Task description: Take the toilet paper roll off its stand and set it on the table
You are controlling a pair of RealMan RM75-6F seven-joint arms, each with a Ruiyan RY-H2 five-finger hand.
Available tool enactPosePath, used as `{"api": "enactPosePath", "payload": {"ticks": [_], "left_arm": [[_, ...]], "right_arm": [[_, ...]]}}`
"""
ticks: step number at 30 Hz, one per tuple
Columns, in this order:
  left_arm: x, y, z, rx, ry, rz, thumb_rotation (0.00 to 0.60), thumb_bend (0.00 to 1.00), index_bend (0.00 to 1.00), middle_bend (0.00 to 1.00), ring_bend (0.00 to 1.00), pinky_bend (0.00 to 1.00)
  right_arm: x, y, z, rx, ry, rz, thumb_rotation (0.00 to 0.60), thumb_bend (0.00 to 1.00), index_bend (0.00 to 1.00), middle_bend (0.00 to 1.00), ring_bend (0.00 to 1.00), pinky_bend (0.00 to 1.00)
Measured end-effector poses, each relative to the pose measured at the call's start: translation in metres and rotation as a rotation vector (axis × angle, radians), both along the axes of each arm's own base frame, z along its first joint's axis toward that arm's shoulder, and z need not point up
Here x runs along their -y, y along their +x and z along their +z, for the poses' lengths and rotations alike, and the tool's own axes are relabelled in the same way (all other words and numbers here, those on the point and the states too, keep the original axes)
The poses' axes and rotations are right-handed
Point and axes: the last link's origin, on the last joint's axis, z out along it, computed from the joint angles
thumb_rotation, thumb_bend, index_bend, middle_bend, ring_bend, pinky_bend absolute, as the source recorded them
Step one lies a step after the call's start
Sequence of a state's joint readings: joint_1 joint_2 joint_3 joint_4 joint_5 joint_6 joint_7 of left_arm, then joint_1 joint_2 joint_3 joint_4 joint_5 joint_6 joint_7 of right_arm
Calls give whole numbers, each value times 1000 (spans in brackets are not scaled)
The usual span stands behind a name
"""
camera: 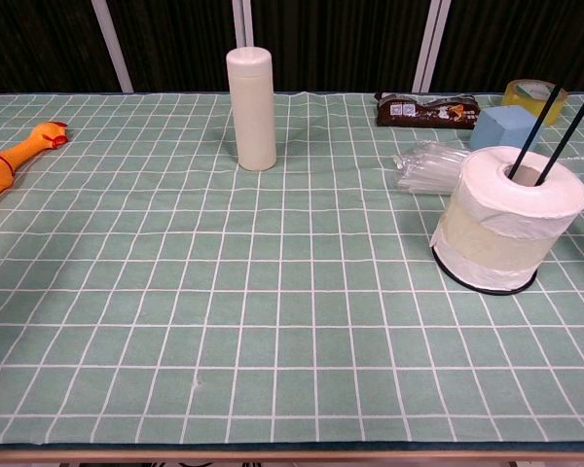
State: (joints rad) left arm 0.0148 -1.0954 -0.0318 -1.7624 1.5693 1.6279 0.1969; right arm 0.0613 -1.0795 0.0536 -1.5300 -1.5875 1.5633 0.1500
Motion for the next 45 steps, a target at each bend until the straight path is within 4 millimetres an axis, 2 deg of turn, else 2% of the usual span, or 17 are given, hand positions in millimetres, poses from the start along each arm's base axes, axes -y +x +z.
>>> {"api": "enactPosePath", "payload": {"ticks": [29,36,45], "left_arm": [[1,0,0,1,4,-1,600,46,141,44,0,0],[0,-1,-1,-1,-1,8,600,46,141,44,0,0],[-1,-1,0,-1,6,12,600,46,141,44,0,0]], "right_arm": [[0,1,-3,40,16,-5,600,0,33,0,0,42],[0,3,-16,288,122,-57,600,0,26,0,1,22],[11,2,-45,655,200,-200,600,0,0,0,0,0]]}}
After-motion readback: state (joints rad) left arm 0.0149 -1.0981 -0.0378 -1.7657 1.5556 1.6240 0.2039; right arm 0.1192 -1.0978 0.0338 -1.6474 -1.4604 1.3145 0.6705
